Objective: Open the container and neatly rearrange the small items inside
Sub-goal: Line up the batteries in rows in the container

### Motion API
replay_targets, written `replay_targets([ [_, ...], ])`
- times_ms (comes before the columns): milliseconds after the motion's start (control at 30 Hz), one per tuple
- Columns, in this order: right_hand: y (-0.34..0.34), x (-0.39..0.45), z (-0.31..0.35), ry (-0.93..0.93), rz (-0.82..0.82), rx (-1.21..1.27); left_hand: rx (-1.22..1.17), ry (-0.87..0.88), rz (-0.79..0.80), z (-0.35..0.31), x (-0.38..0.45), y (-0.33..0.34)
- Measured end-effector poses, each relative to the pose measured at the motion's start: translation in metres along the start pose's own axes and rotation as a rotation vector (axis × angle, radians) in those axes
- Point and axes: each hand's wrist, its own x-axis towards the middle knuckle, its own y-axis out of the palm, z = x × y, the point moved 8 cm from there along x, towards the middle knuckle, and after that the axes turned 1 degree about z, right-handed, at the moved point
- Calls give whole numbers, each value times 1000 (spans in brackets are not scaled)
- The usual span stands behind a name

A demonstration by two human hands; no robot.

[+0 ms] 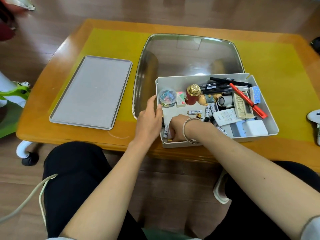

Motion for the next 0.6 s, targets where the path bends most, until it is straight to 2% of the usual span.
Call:
replay_targets([
  [100, -8, -7, -26, 96, -63, -27, -50, -3, 70, 6, 1, 3],
  [233, -27, -18, -59, 265, -276, 77, -98, -5, 150, 12, 2, 6],
  [333, -30, -18, -53, 235, -383, 179, -116, 3, 178, 12, 0, 6],
  [400, -25, -13, -40, 174, -372, 294, -120, 5, 187, 13, 0, 6],
  [500, -11, -3, -21, 163, -273, 475, -116, 6, 190, 14, 1, 7],
  [600, -3, 2, -12, 167, -184, 482, -138, -5, 192, 16, 2, 8],
])
